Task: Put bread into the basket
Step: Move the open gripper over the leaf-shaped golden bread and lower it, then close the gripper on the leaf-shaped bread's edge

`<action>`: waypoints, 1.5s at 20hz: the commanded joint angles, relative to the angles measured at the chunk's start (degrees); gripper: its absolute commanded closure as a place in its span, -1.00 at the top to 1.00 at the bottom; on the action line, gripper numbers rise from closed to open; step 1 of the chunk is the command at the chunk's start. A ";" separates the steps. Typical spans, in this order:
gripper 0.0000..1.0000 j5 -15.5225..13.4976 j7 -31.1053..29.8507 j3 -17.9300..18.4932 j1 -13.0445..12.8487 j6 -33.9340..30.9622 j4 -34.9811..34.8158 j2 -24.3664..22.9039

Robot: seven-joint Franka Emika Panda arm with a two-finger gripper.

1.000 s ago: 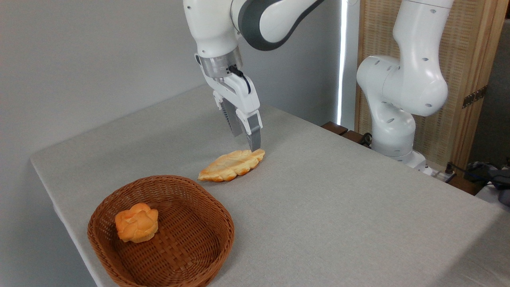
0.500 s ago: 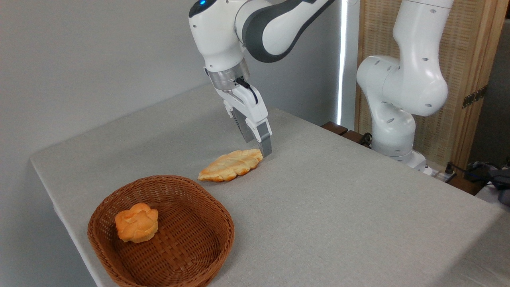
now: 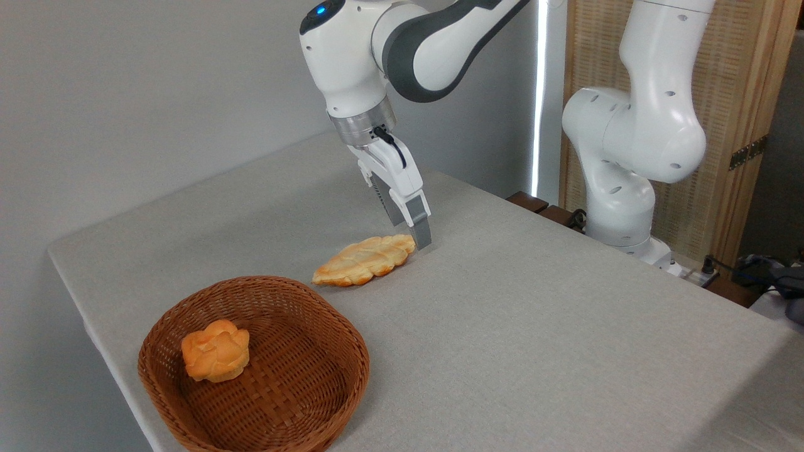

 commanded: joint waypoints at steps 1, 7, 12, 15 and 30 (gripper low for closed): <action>1.00 -0.11 1.82 0.28 -0.44 4.26 -2.18 -0.36; 1.00 -0.11 1.82 0.28 -0.36 11.92 -4.56 0.08; 1.00 -0.11 2.70 0.28 -0.27 13.06 -4.56 0.25; 1.00 0.77 3.75 0.45 -0.18 13.76 -4.56 0.25; 1.00 2.35 3.93 0.89 -0.18 21.06 -4.56 0.60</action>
